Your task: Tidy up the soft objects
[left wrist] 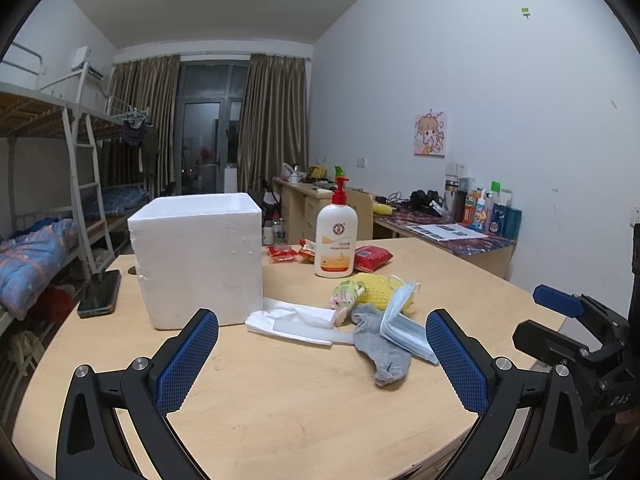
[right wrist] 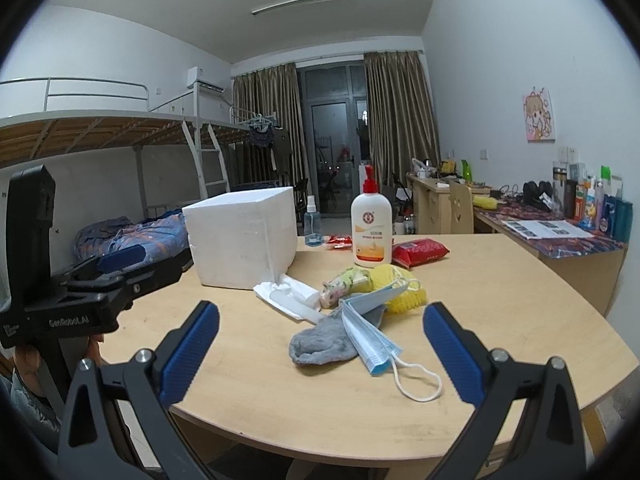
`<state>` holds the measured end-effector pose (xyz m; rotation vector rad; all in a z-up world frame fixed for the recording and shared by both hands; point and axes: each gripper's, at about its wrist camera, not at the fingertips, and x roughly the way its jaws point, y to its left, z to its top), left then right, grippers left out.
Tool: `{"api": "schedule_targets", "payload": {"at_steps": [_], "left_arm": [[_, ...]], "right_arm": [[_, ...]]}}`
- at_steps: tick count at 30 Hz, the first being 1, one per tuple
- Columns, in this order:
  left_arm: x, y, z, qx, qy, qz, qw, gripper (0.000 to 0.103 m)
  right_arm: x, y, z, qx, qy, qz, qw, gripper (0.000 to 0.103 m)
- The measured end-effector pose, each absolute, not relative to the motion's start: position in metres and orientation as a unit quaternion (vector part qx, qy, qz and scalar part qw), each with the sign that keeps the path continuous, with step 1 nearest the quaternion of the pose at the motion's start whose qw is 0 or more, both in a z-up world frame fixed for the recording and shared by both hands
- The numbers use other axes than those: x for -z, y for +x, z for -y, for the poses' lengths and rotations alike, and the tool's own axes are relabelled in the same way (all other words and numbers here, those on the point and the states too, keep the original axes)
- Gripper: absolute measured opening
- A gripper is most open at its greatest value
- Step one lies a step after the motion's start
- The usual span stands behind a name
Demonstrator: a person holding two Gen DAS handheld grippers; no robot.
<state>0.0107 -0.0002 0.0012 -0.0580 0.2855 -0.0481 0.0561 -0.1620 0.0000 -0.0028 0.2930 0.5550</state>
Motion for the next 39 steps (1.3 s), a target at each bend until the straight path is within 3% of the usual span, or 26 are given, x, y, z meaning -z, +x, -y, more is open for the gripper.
{"api": "schedule_targets", "payload": {"at_steps": [34, 39], "left_arm": [[0.027, 0.125, -0.012, 0.027, -0.048, -0.258, 0.964, 0.103], [0.036, 0.135, -0.009, 0.038, -0.054, -0.278, 0.958, 0.103]], "right_arm": [[0.026, 0.147, 0.151, -0.271, -0.026, -0.239, 0.932, 0.103], [0.031, 0.156, 0.147, -0.278, -0.034, -0.256, 0.925, 0.092]]}}
